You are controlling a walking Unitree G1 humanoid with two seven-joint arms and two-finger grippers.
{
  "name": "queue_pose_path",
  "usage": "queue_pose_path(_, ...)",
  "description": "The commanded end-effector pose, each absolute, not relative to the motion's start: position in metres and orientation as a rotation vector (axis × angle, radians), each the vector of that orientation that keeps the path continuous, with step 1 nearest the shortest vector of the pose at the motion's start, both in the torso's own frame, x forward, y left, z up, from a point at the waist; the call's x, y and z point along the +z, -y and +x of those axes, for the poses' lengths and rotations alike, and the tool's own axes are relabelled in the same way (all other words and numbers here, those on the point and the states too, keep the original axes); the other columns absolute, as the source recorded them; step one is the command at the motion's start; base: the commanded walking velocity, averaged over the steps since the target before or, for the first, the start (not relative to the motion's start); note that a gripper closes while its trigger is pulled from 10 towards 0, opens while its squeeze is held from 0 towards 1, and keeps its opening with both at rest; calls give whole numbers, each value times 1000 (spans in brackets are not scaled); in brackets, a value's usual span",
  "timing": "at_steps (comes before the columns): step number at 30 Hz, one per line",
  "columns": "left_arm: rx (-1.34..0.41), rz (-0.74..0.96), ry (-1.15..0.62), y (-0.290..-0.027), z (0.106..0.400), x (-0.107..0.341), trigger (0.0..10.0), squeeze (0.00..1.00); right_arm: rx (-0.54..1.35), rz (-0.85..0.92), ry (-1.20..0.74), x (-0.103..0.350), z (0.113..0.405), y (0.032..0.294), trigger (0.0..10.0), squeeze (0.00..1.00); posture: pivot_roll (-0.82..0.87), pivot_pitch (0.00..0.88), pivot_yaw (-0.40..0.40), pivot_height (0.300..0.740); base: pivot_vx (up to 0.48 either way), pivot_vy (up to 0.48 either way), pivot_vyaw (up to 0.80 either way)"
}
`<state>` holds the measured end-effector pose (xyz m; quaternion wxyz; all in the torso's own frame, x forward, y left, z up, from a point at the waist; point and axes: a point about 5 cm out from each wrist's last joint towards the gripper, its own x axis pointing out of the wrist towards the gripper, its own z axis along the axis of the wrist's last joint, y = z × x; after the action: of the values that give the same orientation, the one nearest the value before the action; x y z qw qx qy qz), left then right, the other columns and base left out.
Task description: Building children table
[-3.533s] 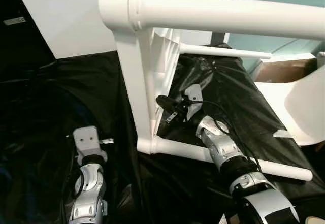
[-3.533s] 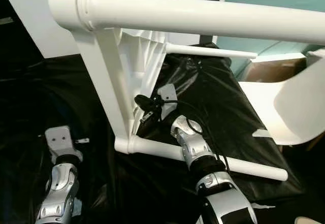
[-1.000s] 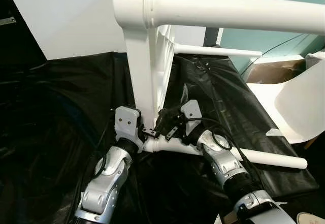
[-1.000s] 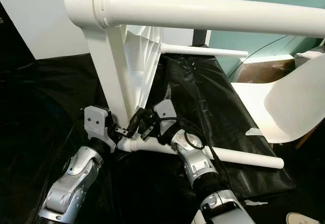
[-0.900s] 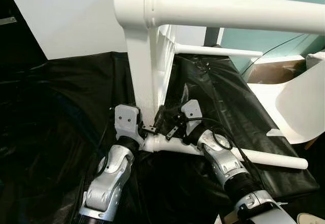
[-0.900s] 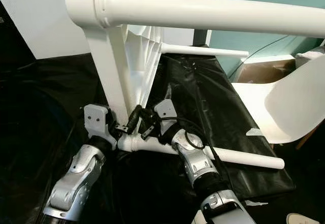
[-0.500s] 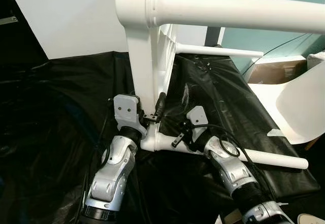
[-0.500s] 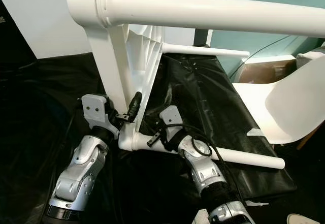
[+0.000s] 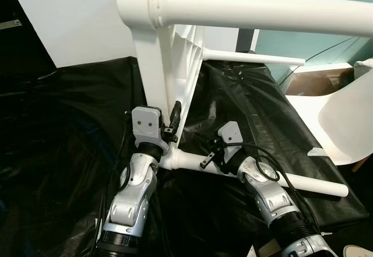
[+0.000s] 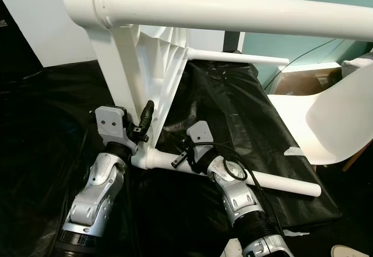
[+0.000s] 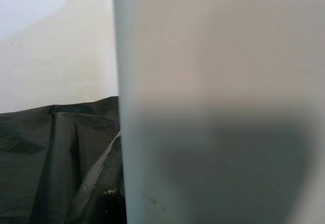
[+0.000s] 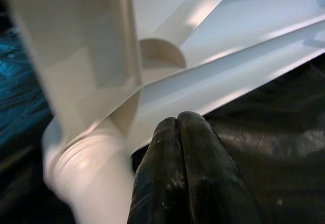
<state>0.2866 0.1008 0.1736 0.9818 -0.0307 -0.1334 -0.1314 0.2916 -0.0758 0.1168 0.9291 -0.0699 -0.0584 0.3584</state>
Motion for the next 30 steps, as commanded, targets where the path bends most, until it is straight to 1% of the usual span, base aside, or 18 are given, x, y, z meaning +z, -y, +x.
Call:
queue_pose_path(1, -174, -53, 215, -110, 290, 163, 10000, 0, 728, -144, 107, 116, 289, 79, 10000, 0, 90, 0, 43, 740, 0, 0, 0)
queue_pose_path(6, -160, -66, 205, -111, 289, 158, 10000, 0, 707, -140, 103, 115, 285, 83, 10000, 0, 86, 0, 47, 740, 0, 0, 0)
queue_pose_path(7, -105, -57, 186, -119, 288, 151, 10000, 0, 680, -130, 86, 112, 282, 90, 10000, 0, 80, 0, 51, 740, 0, 0, 0)
queue_pose_path(8, -105, -57, 186, -119, 288, 151, 10000, 0, 680, -130, 86, 112, 282, 90, 10000, 0, 80, 0, 51, 740, 0, 0, 0)
queue_pose_path(10, -42, -42, 171, -130, 287, 144, 10000, 0, 657, -125, 73, 111, 280, 96, 10000, 0, 78, 0, 53, 740, 0, 0, 0)
queue_pose_path(13, -2, -28, 163, -137, 286, 140, 10000, 0, 646, -122, 67, 110, 279, 99, 10000, 0, 77, 0, 54, 740, 0, 0, 0)
queue_pose_path(18, 98, 9, 143, -157, 279, 132, 10000, 0, 609, -121, 77, 116, 274, 107, 10000, 0, 82, 0, 61, 740, 0, 0, 0)
queue_pose_path(19, 98, 9, 143, -157, 279, 132, 10000, 0, 609, -121, 77, 116, 274, 107, 10000, 0, 82, 0, 61, 740, 0, 0, 0)
queue_pose_path(21, 138, 19, 151, -167, 273, 132, 10000, 0, 465, -106, 137, 128, 277, 124, 10000, 0, 85, 0, 62, 740, 0, 0, 0)
queue_pose_path(22, 138, 19, 151, -167, 273, 132, 10000, 0, 465, -106, 137, 128, 277, 124, 10000, 0, 85, 0, 62, 740, 0, 0, 0)
queue_pose_path(24, 144, 22, 156, -169, 268, 132, 10000, 0, 330, -129, 194, 136, 279, 137, 10000, 0, 85, 0, 63, 740, 0, 0, 0)
queue_pose_path(25, 144, 22, 156, -169, 268, 132, 10000, 0, 330, -129, 194, 136, 279, 137, 10000, 0, 85, 0, 63, 740, 0, 0, 0)
queue_pose_path(26, 154, 36, 156, -172, 262, 130, 10000, 0, 217, -151, 242, 143, 280, 149, 10000, 0, 81, 0, 67, 740, 0, 0, 0)
queue_pose_path(30, 171, 57, 155, -176, 255, 127, 10000, 0, 180, -174, 266, 147, 281, 153, 10000, 0, 81, 0, 66, 740, 0, 0, 0)
